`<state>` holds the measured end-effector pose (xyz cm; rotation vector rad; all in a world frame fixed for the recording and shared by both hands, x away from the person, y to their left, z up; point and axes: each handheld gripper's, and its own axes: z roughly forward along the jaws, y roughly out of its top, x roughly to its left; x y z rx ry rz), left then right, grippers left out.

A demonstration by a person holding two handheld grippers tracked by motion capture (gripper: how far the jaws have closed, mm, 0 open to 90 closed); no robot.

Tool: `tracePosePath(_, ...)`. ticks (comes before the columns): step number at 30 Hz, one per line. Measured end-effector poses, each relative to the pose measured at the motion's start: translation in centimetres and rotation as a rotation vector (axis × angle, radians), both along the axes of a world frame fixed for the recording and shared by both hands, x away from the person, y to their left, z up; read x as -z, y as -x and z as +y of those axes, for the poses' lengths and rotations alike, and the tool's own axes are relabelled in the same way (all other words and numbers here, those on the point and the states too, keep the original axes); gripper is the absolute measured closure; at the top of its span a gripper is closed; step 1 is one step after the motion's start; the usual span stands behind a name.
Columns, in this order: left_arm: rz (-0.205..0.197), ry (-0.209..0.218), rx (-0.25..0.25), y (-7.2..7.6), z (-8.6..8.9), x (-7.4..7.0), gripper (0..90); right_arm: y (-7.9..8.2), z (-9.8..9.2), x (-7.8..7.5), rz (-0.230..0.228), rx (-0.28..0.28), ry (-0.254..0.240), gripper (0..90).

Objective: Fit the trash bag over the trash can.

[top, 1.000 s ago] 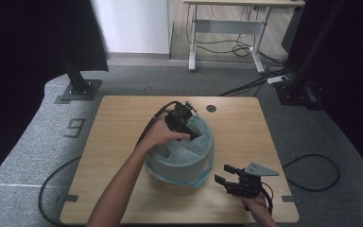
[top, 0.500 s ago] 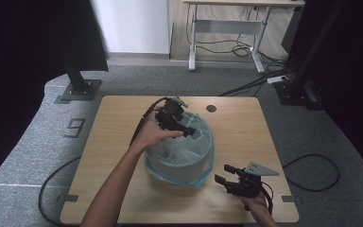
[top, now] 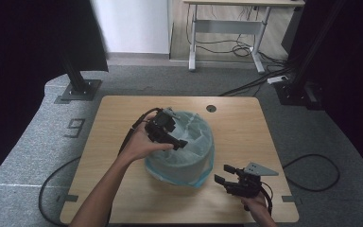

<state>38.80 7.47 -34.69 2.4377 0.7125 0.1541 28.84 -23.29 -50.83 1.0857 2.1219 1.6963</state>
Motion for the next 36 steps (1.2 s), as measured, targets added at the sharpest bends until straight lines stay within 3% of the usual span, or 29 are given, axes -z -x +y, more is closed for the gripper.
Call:
tracePosePath(3,0.023,-0.051,-0.005,-0.3,-0.9,0.8,23.2,0.0,0.0,0.0,0.002,0.001,0.001,32.1)
tracePosePath(11,0.115,-0.136,-0.012,-1.7,-2.0,2.5,22.7,0.0,-0.2,0.0,0.005,0.003,0.001,32.1)
tracePosePath(15,0.117,-0.137,-0.016,-1.7,-2.1,2.5,23.0,-0.1,-0.2,0.1,0.007,-0.001,0.005,32.1)
tracePosePath(17,0.105,-0.119,-0.014,-1.5,-1.9,2.2,23.0,0.0,-0.2,0.1,0.006,-0.002,0.006,32.1)
tracePosePath(22,0.034,-0.005,-0.018,-0.3,-0.4,0.5,23.5,0.0,-0.3,0.0,0.003,0.004,0.002,32.1)
tracePosePath(30,-0.07,0.164,-0.049,2.2,3.7,-1.6,23.6,0.0,-0.3,0.0,0.001,0.0,0.006,32.1)
tracePosePath(36,-0.144,0.214,-0.085,4.6,7.2,-1.5,23.6,-0.1,-0.3,0.0,0.003,0.003,0.005,32.1)
